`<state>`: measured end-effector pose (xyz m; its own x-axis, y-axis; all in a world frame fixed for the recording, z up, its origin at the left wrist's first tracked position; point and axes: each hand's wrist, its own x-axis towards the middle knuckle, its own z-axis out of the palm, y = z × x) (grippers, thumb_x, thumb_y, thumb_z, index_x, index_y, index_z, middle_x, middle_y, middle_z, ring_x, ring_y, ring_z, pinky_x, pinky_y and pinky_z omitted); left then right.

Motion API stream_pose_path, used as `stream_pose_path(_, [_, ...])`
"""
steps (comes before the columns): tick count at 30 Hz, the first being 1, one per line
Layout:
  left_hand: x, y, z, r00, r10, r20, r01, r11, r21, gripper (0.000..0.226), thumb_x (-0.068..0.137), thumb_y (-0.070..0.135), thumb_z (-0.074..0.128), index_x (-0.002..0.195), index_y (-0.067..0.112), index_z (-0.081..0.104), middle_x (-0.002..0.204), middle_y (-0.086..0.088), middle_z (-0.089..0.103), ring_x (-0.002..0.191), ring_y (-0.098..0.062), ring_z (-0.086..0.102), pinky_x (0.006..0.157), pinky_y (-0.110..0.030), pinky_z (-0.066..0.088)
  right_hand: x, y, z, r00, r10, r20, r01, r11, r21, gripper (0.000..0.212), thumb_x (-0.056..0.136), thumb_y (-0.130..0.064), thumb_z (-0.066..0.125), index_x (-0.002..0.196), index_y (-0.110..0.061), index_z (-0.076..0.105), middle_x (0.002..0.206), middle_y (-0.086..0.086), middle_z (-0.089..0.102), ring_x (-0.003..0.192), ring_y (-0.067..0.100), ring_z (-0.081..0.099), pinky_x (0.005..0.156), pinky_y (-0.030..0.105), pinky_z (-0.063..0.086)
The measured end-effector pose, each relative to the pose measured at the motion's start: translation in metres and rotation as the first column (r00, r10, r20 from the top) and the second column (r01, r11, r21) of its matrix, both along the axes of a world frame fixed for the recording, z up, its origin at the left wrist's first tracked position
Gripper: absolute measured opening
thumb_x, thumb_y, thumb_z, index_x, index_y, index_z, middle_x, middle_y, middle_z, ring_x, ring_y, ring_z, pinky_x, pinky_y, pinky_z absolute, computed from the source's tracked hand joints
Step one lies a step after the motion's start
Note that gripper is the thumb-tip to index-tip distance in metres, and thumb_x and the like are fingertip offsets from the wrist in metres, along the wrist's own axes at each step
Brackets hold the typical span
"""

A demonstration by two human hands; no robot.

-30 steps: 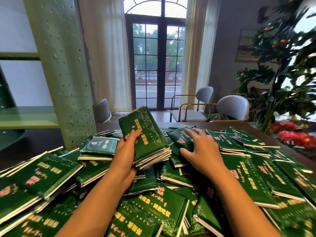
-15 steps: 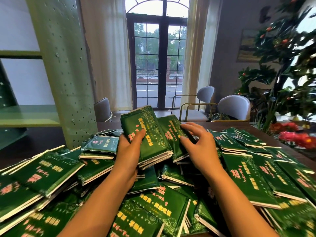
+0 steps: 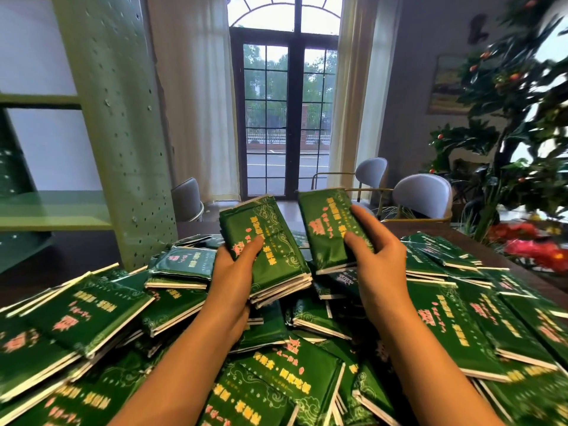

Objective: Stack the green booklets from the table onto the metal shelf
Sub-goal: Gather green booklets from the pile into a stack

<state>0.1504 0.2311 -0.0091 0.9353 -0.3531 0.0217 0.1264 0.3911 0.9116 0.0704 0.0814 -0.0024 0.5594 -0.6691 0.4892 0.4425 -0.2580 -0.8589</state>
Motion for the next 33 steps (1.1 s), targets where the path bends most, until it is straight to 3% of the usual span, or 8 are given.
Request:
stream_pose_path(3, [0.0,-0.001,-0.001,1.0,-0.012,0.0,0.012,1.0,0.005,0.023,0.09,0.022,0.062,0.112,0.021,0.061,0.101,-0.005,0.073,0.092,-0.026,0.07,0.09,-0.049,0.053,-0.001,0.0,0.001,0.999,0.016,0.042,-0.017,1.0,0.025,0.044,0.091,0.001,0.054,0.128,-0.023,0.055,0.123,-0.006,0.063,0.112,0.005,0.059,0.096,0.022,0.048])
stream_pose_path(7, [-0.002,-0.001,-0.001,1.0,-0.022,0.016,0.021,0.999,0.028,0.029,0.089,0.023,0.061,0.118,0.018,0.058,0.096,-0.005,0.072,0.088,-0.025,0.069,0.091,-0.048,0.052,0.0,0.014,0.0,0.993,0.121,0.007,-0.12,0.99,-0.075,0.049,0.089,0.005,0.053,0.127,-0.026,0.053,0.12,-0.009,0.064,0.108,0.0,0.061,0.089,0.016,0.049])
stream_pose_path(12, [-0.004,-0.004,0.001,1.0,0.006,0.024,-0.007,1.0,0.013,0.032,0.093,0.025,0.056,0.123,0.017,0.054,0.107,-0.007,0.071,0.099,-0.028,0.067,0.095,-0.052,0.049,0.002,0.031,-0.004,0.978,0.201,-0.05,-0.207,0.966,-0.158,0.056,0.088,0.011,0.05,0.124,-0.032,0.05,0.114,-0.021,0.061,0.103,-0.009,0.06,0.085,0.009,0.047])
stream_pose_path(16, [-0.006,-0.005,0.001,0.999,0.038,0.034,-0.038,0.999,0.015,0.059,0.096,0.046,0.048,0.147,0.022,0.032,0.134,0.004,0.054,0.12,-0.021,0.055,0.105,-0.049,0.041,0.0,0.042,-0.006,0.967,0.234,-0.099,-0.252,0.939,-0.233,0.059,0.09,0.009,0.049,0.123,-0.04,0.046,0.125,-0.017,0.057,0.115,-0.005,0.055,0.092,0.011,0.044])
stream_pose_path(19, [-0.005,-0.007,-0.004,0.995,0.06,0.077,-0.063,0.997,0.036,0.097,0.065,0.08,0.045,0.148,0.034,0.03,0.147,0.003,0.044,0.131,-0.021,0.047,0.109,-0.049,0.037,-0.001,0.046,-0.006,0.968,0.214,-0.132,-0.245,0.92,-0.305,0.058,0.091,0.006,0.05,0.128,-0.038,0.042,0.134,-0.015,0.052,0.122,-0.004,0.049,0.103,0.016,0.04])
stream_pose_path(23, [-0.005,-0.01,-0.012,0.995,0.073,0.072,-0.071,0.997,-0.034,0.119,0.043,0.095,0.046,0.145,0.032,0.039,0.146,0.004,0.047,0.132,-0.02,0.046,0.11,-0.048,0.035,0.0,0.051,-0.009,0.973,0.186,-0.138,-0.225,0.903,-0.367,0.054,0.089,-0.008,0.052,0.134,-0.035,0.039,0.14,-0.016,0.045,0.128,-0.01,0.039,0.107,0.012,0.032])
stream_pose_path(28, [-0.013,-0.006,-0.006,0.998,0.009,0.068,-0.002,0.995,-0.101,0.113,0.048,0.092,0.058,0.14,0.027,0.046,0.134,0.0,0.059,0.12,-0.021,0.058,0.105,-0.046,0.042,0.001,0.053,-0.014,0.972,0.18,-0.151,-0.226,0.892,-0.391,0.057,0.087,-0.012,0.048,0.141,-0.028,0.037,0.145,-0.013,0.041,0.132,-0.008,0.034,0.11,0.015,0.028])
stream_pose_path(33, [-0.016,-0.005,0.002,0.986,0.052,0.161,-0.039,0.996,-0.081,0.045,0.077,0.036,0.068,0.118,0.025,0.054,0.108,-0.001,0.072,0.098,-0.019,0.069,0.086,-0.037,0.053,-0.001,0.051,-0.013,0.949,0.233,-0.213,-0.307,0.838,-0.452,0.056,0.089,-0.02,0.044,0.138,-0.04,0.028,0.146,-0.024,0.031,0.134,-0.013,0.025,0.11,0.011,0.023])
